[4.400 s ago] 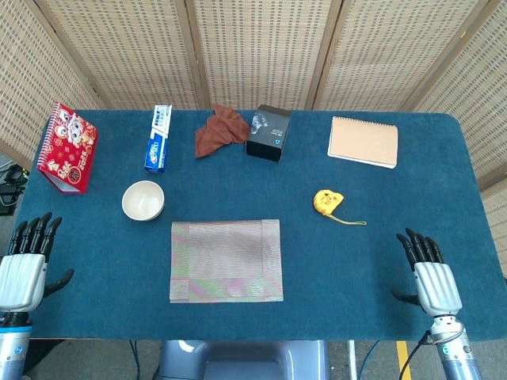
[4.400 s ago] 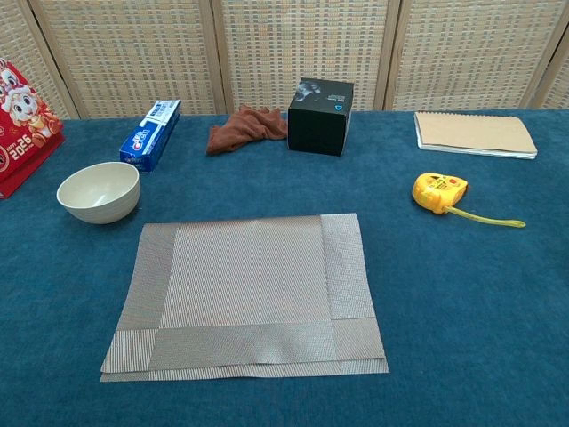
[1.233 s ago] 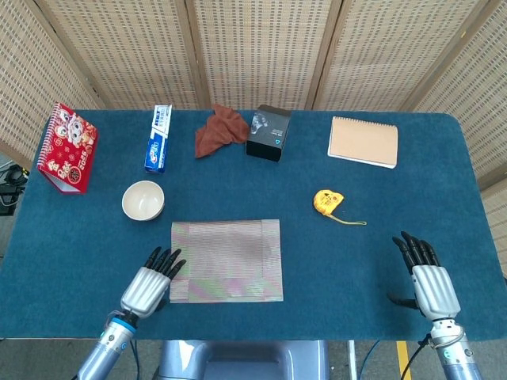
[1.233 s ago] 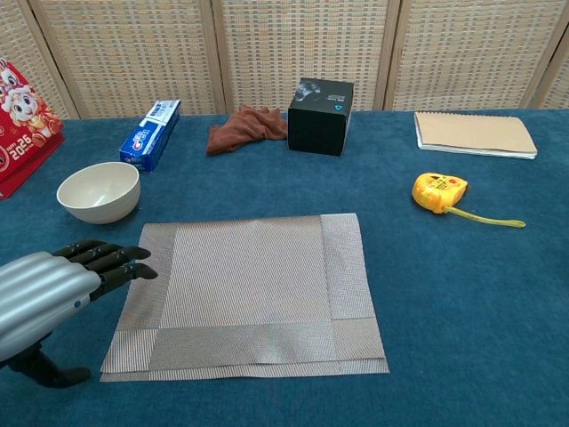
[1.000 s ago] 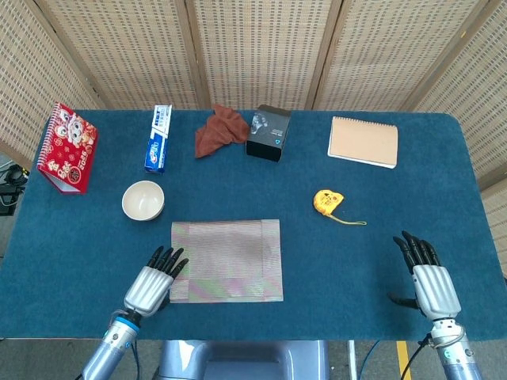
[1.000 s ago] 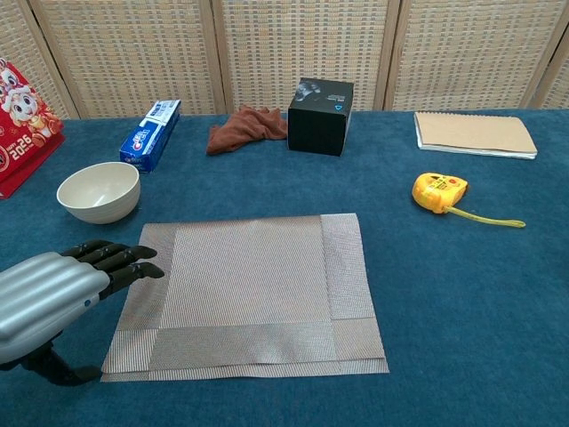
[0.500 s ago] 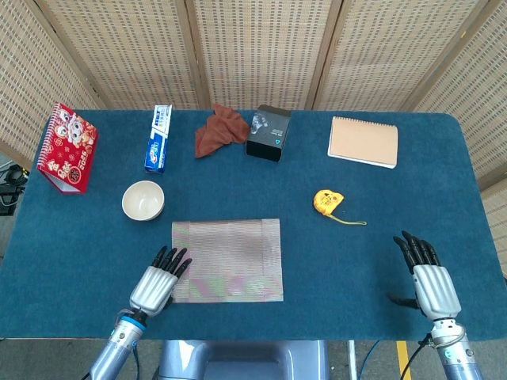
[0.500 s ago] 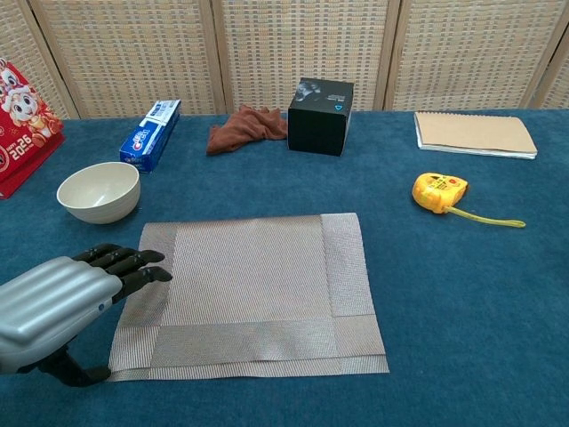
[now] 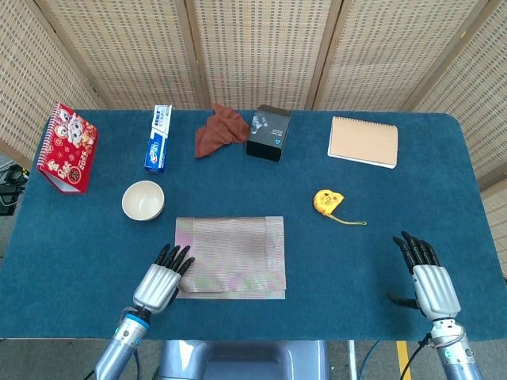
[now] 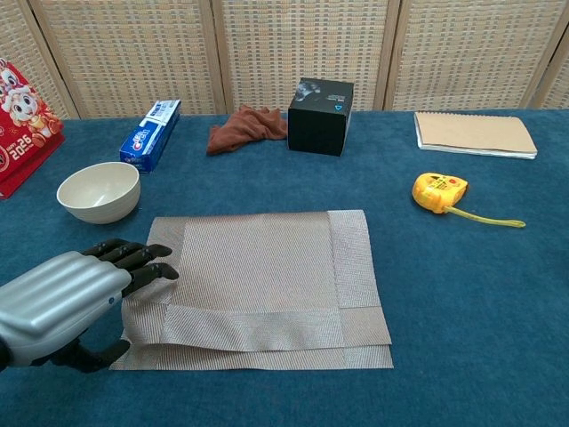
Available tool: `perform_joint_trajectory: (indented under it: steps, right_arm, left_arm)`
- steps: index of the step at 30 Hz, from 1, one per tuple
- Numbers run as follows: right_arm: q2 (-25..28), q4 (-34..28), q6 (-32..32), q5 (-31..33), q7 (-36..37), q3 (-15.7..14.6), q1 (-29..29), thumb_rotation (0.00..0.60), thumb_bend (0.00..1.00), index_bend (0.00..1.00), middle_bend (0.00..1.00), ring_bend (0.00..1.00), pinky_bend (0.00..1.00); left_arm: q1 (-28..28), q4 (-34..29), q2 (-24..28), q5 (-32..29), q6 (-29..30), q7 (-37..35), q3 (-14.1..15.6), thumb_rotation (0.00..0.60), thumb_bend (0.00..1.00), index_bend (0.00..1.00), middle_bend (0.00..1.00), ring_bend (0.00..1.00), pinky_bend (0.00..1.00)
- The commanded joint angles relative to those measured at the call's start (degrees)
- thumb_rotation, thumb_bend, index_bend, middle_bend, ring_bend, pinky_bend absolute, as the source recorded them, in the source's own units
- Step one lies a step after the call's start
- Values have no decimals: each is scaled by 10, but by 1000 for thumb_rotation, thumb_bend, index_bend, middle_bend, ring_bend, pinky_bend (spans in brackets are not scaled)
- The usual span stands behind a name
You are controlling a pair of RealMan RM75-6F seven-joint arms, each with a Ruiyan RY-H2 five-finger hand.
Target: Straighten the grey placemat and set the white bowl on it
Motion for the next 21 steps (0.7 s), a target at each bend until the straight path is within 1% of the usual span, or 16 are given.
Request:
perform_joint_trajectory:
  steps: [1,6,9,11,14,16,17,20,21]
  right_arm:
    - [0,0,0,0,0,0,0,600,82,47,0,0,0]
    - [1,-1,-1,0,1,-1,0,600,82,47,0,0,0]
    - [2,-3,-2,0,2,-1,0,600,81,47,0,0,0]
    - [3,-4,-4,1,4,-1,1,600,82,47,0,0,0]
    - [4,-4,-6,3,3,-2,1,600,80,47,0,0,0]
    - [4,-5,-8,4,3,-2,1,600,80,47,0,0,0]
    - [5,-6,-8,4,3,-2,1,600,79,47,0,0,0]
    - [5,-7,-7,4,5,-1,1,600,78,47,0,0,0]
    - [5,-7,-6,3,6,-1,1,600,78,47,0,0,0]
  left_arm:
    - [-1,0,-1,0,0,0,0,600,385,145,0,0,0]
    - [-4,9,-9,-8,-1,4,-4,600,397,159,0,0,0]
    - [-8,21,-18,-15,-2,8,-11,600,435,174,0,0,0]
    - [-13,30,-30,-16,0,5,-19,600,475,202,0,0,0]
    - [-15,41,-41,-9,11,-5,-24,600,573,332,0,0,0]
    - [-15,45,-46,-5,18,-10,-26,600,646,458,0,0,0]
    - [-15,47,-48,-3,23,-13,-26,600,666,515,0,0,0]
    - [-15,50,-50,4,31,-20,-26,600,671,652,0,0,0]
    - [-14,51,-50,8,36,-25,-26,600,670,679,0,0,0]
